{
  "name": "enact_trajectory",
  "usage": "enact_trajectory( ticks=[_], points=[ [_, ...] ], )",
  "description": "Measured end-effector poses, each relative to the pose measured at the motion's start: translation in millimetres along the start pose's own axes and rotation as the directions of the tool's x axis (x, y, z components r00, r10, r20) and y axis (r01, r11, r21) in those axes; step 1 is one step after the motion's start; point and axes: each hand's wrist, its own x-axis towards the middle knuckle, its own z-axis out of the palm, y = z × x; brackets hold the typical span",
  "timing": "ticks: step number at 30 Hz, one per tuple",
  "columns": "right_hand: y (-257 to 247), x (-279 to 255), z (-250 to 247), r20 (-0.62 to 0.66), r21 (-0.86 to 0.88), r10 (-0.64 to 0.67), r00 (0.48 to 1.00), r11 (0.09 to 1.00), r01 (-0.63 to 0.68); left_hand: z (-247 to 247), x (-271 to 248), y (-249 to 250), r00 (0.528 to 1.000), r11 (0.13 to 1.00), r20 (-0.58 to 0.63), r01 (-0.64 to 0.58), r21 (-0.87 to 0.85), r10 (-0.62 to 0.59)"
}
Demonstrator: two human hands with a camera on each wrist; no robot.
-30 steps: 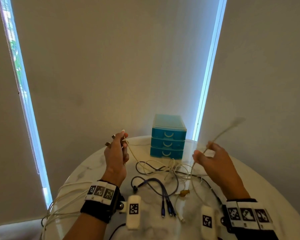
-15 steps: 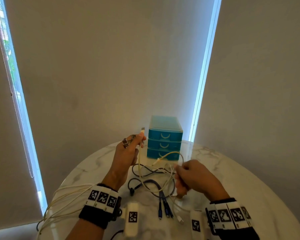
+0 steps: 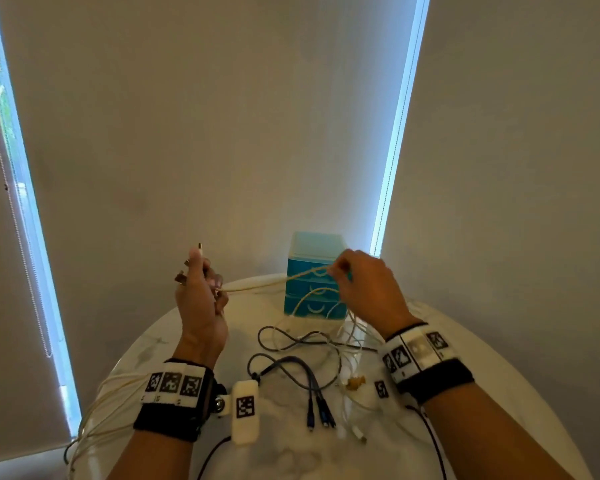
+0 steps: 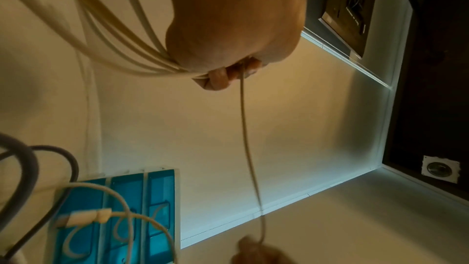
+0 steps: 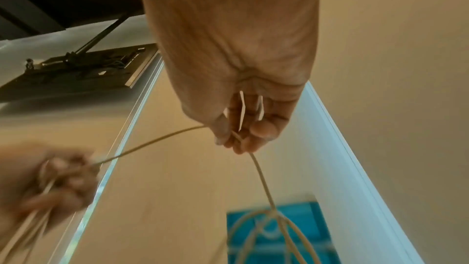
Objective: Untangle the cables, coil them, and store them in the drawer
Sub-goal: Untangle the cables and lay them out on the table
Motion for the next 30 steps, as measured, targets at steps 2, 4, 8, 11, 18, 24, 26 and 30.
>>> enact_trajectory(
  ticks=[2,4,8,11,18,24,26,30],
  points=[
    [-15.2,17.6,-19.1,-0.151,0.221,-0.005,0.988,0.974,0.038,5.9,-2.1,-3.0,0.999,1.0,0.05,0.012,0.026,-0.013],
    [-35.1,32.4,-36.4,-0.093,0.391,-0.021,0.995,0.919,0.055,12.8,-7.4,-4.8,0.977,0.997,0.201,0.071,0.017,-0.073],
    [-58.7,45.3,-53.0,0.034,0.398,-0.103,0.994,0.914,0.081,18.9,-21.4,-8.3,0.884,0.97,0.439,0.062,0.234,-0.162],
    [-73.0,46.9,-61.8,-0.007,0.454,-0.203,0.979,0.872,0.184,26.3,-29.5,-12.5,0.86,0.893,0.447,0.023,0.449,-0.246],
    [-67.7,22.2,-35.6,-0.086,0.552,-0.085,0.993,0.825,0.119,28.8,-34.6,-24.4,0.917,0.796,0.342,-0.048,0.603,-0.204],
    [-1.7,-30.7,51.9,0.624,0.093,0.087,0.776,0.978,-0.185,19.7,-21.9,-16.9,0.962,0.963,0.271,-0.043,0.265,-0.031],
    [19.2,-32.7,51.6,0.559,-0.138,0.221,0.799,0.975,-0.173,16.9,-16.9,-7.9,0.971,0.988,0.238,-0.053,0.145,0.017],
    [24.8,-23.0,40.0,0.48,-0.139,0.203,0.854,0.978,-0.155,14.0,-9.4,3.4,0.964,0.997,0.257,-0.072,0.019,0.065]
  ],
)
